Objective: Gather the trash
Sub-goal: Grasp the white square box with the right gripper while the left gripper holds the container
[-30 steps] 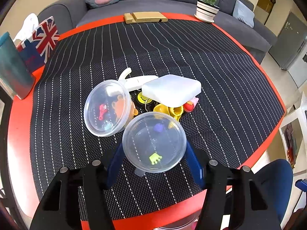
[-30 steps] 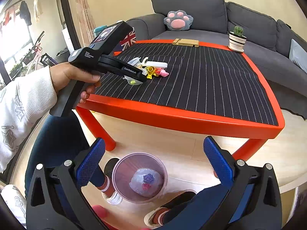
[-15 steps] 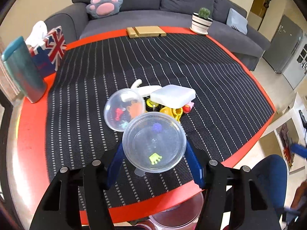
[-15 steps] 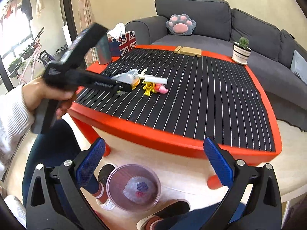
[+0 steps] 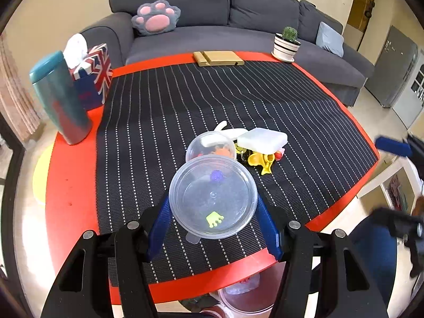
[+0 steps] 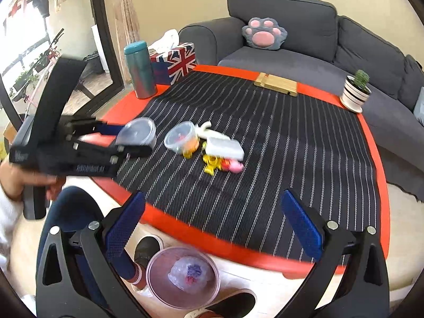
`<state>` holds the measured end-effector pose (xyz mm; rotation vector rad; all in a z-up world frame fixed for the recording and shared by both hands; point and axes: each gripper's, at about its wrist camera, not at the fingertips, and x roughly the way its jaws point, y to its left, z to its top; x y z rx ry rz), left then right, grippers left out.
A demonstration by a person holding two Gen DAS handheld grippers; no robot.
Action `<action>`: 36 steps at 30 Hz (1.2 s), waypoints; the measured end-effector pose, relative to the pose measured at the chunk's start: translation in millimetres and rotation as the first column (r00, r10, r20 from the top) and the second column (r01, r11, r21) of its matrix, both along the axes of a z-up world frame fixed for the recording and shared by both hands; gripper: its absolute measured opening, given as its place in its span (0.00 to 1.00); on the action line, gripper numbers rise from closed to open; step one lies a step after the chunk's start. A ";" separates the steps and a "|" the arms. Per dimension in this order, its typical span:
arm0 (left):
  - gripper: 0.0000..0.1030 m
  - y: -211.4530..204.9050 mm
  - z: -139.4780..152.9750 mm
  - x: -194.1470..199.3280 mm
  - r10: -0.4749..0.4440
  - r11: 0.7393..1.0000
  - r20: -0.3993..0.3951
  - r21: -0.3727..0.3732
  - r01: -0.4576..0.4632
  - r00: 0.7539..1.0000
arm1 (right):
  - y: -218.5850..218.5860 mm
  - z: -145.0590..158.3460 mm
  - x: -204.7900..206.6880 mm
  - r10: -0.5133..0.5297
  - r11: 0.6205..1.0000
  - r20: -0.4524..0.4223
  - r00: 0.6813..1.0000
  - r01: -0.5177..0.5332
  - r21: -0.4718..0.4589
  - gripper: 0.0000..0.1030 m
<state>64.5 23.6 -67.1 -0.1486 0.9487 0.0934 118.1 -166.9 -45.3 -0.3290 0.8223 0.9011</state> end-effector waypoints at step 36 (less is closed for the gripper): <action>0.58 24.1 -14.9 -13.7 0.007 0.999 -0.003 -0.043 -0.008 1.000 | 113.8 -77.2 108.3 -0.054 0.965 -0.297 0.954 -0.027 -0.260 0.78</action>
